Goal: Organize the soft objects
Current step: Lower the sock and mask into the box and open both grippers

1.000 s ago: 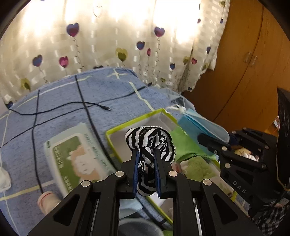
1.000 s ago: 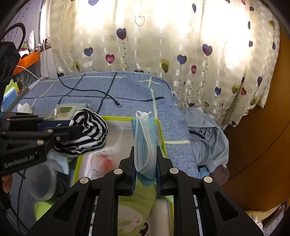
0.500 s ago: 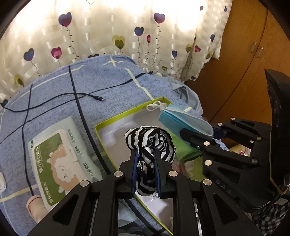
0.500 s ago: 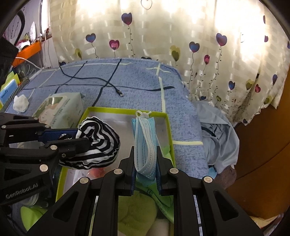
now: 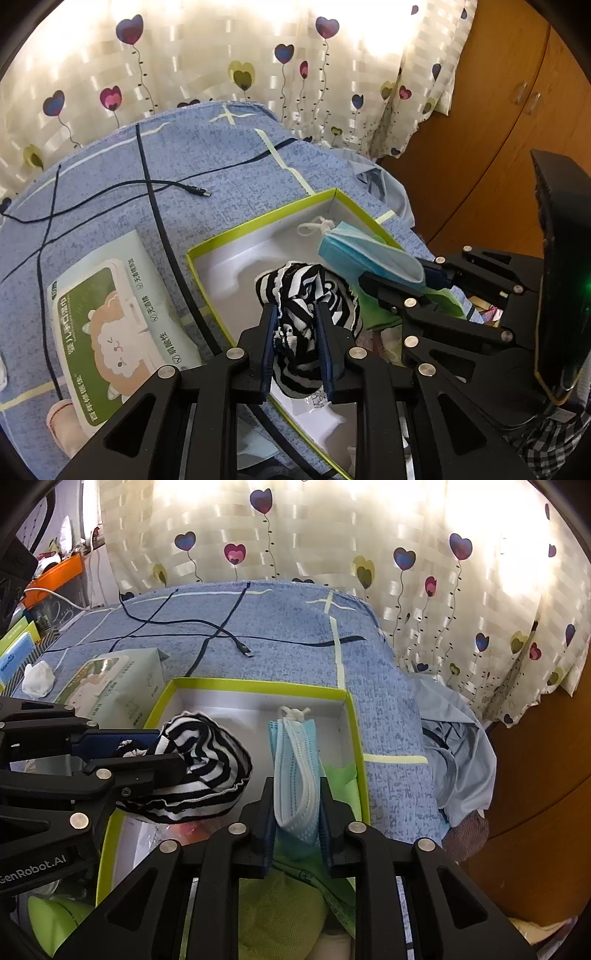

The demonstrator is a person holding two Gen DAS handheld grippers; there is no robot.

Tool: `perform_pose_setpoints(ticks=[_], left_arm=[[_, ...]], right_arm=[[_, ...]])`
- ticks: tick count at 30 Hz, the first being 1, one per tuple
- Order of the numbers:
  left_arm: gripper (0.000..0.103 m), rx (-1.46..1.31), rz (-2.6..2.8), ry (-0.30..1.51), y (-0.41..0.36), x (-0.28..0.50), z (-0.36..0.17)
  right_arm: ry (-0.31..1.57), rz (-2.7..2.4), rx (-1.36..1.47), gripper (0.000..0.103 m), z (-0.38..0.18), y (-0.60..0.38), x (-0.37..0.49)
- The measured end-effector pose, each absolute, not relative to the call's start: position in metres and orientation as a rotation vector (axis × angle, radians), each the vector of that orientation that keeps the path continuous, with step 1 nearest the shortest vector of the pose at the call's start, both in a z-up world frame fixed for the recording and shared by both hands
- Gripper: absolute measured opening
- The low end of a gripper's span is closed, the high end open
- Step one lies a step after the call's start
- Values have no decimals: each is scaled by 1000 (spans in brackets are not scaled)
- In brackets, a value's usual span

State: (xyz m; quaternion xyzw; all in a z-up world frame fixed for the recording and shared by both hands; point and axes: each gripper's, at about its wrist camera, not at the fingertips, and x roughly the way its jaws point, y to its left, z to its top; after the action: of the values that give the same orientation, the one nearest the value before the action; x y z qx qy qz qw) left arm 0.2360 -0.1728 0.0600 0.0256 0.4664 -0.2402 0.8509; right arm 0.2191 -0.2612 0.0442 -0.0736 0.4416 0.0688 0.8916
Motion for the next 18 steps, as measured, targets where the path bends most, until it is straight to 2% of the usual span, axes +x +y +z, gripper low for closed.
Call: perform_pose_setpoints(ticks=[4, 8, 14, 18], left_arm=[[24, 59, -515, 981, -174, 236, 60], [30, 51, -524, 975, -175, 235, 61], [33, 43, -521, 970, -173, 233, 63], [42, 34, -521, 960, -170, 231, 65]], right_arm=[[916, 136, -155, 22, 44, -261, 219], [914, 127, -152, 29, 45, -262, 219], [908, 124, -145, 29, 48, -264, 216], [895, 119, -134, 29, 53, -265, 214]])
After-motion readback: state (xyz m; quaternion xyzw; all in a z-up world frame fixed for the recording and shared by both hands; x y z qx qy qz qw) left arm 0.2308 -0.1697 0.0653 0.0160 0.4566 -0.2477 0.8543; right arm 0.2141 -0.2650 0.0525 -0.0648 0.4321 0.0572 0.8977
